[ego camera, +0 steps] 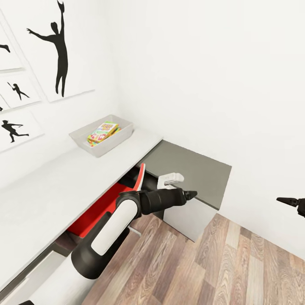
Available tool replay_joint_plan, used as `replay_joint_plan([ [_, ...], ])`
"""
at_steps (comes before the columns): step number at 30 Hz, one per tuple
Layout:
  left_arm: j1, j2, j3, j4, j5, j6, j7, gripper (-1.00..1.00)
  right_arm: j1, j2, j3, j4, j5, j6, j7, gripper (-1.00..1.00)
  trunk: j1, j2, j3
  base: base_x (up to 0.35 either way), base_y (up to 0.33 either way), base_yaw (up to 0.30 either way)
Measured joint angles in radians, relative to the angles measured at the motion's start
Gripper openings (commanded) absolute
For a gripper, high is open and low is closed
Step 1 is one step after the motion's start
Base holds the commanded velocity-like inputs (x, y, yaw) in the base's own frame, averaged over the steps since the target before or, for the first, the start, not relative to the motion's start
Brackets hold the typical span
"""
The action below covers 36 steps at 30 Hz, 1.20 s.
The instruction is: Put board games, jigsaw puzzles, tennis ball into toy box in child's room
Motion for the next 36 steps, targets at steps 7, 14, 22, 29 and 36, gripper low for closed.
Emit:
replay_joint_plan([
  [7,0.000,0.000,-0.001,0.000,-0.001,0.002,0.000,1.00,0.002,0.036,0.002,0.012,0.006,-0.017,0.006,1.00,0.000,0.000,0.002,-0.170,0.000,-0.020],
  [14,0.000,0.000,-0.001,0.000,-0.002,0.003,0.000,1.00,0.002,0.045,-0.002,-0.012,0.009,-0.026,0.006,1.00,0.000,0.000,0.002,-0.296,0.000,-0.006],
  [22,0.000,0.000,-0.001,0.000,-0.001,0.004,0.000,1.00,0.003,0.048,-0.006,-0.036,0.009,-0.026,0.006,1.00,0.001,0.000,0.005,-0.321,0.000,-0.119],
  [29,0.000,0.001,0.000,-0.001,0.000,0.004,-0.001,1.00,0.004,0.047,-0.005,-0.042,0.009,-0.023,0.004,1.00,0.001,0.000,0.010,-0.326,0.000,-0.210],
  [36,0.000,0.002,0.001,0.003,-0.002,0.002,-0.001,1.00,0.005,0.048,0.001,-0.042,0.009,-0.021,-0.002,1.00,0.000,0.000,0.016,-0.207,0.000,-0.238],
])
